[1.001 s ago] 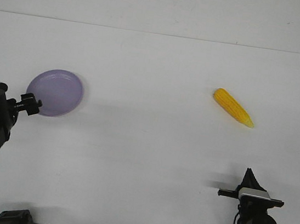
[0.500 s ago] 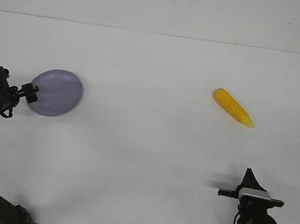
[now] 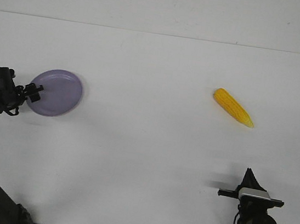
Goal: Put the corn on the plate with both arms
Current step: 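Reach the left gripper to the lavender plate's rim and grip it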
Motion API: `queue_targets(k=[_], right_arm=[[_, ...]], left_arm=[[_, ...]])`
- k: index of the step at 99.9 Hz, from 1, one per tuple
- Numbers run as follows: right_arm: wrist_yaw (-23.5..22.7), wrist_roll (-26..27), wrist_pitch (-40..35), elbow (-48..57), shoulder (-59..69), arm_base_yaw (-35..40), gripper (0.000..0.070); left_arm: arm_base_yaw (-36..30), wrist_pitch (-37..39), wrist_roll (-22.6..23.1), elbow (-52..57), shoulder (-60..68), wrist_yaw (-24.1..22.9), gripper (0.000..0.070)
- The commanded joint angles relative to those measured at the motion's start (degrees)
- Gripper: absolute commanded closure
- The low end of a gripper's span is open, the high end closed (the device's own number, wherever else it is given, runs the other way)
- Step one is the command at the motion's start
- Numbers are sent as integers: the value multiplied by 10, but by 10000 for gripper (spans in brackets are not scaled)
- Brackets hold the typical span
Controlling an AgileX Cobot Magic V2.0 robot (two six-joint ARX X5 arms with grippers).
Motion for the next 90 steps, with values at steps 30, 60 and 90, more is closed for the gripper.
queue_targets(k=[30, 60, 90], right_arm=[[0, 0, 7, -2, 0, 0, 687], [0, 0, 7, -2, 0, 0, 687], [0, 0, 7, -2, 0, 0, 687]], left_arm=[[-2, 1, -2, 14, 31, 3, 485], [-4, 4, 0, 14, 30, 5, 692], [-4, -11, -14, 19, -68, 106, 693]])
